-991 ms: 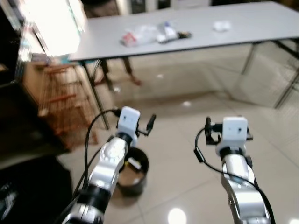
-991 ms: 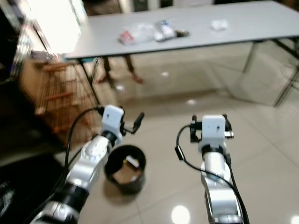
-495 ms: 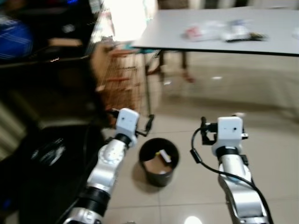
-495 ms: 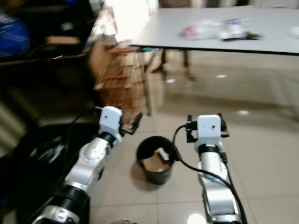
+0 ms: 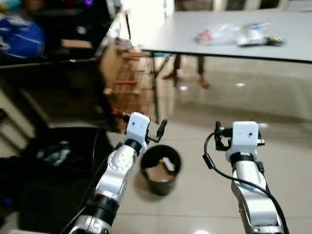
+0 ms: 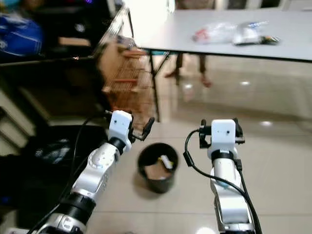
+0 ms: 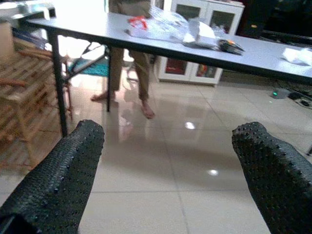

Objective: Picking trash to rubbish bin

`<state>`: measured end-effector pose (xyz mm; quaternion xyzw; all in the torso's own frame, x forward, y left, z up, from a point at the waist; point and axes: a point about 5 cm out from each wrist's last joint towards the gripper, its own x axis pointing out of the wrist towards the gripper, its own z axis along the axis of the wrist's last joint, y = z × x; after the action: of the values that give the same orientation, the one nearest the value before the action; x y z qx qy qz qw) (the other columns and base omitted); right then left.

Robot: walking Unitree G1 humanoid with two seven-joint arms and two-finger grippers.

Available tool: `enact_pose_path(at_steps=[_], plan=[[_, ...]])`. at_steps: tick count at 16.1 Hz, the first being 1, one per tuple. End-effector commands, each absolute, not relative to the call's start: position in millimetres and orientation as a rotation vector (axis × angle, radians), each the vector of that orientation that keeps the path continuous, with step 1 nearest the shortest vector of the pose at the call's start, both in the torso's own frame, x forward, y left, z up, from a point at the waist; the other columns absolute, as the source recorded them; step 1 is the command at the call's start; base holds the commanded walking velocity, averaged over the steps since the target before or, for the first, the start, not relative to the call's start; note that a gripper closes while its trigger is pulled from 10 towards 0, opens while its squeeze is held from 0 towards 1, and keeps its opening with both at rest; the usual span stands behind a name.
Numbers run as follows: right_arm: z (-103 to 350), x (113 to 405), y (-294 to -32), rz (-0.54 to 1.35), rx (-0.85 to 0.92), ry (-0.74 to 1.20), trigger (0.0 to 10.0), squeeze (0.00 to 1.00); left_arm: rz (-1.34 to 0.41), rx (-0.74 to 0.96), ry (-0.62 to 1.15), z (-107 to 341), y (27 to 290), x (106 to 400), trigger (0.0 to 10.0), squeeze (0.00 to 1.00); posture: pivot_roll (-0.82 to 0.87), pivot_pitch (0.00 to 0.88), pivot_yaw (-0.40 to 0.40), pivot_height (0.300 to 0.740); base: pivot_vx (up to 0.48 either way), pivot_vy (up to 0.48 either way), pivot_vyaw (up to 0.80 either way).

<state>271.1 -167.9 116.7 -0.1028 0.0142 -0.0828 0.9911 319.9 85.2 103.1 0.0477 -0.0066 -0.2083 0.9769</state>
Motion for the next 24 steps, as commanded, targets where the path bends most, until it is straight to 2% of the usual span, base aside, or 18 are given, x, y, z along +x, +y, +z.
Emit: enact_pose_path(at_steps=[1, 24], plan=[[116.4, 271.2, -162.2, -0.151, -0.205, 0.033, 10.0, 0.00, -0.402, 0.116, 0.003, 100.7, 93.6, 321.0, 10.0, 0.00, -0.11, 0.040, 0.100, 0.740, 0.000, -0.480, 0.00], [116.1, 268.4, -164.7, -0.150, -0.240, 0.032, 10.0, 0.00, -0.429, 0.109, 0.001, 99.2, 88.1, 322.9, 10.0, 0.00, -0.13, 0.040, 0.111, 0.740, 0.000, -0.480, 0.00]])
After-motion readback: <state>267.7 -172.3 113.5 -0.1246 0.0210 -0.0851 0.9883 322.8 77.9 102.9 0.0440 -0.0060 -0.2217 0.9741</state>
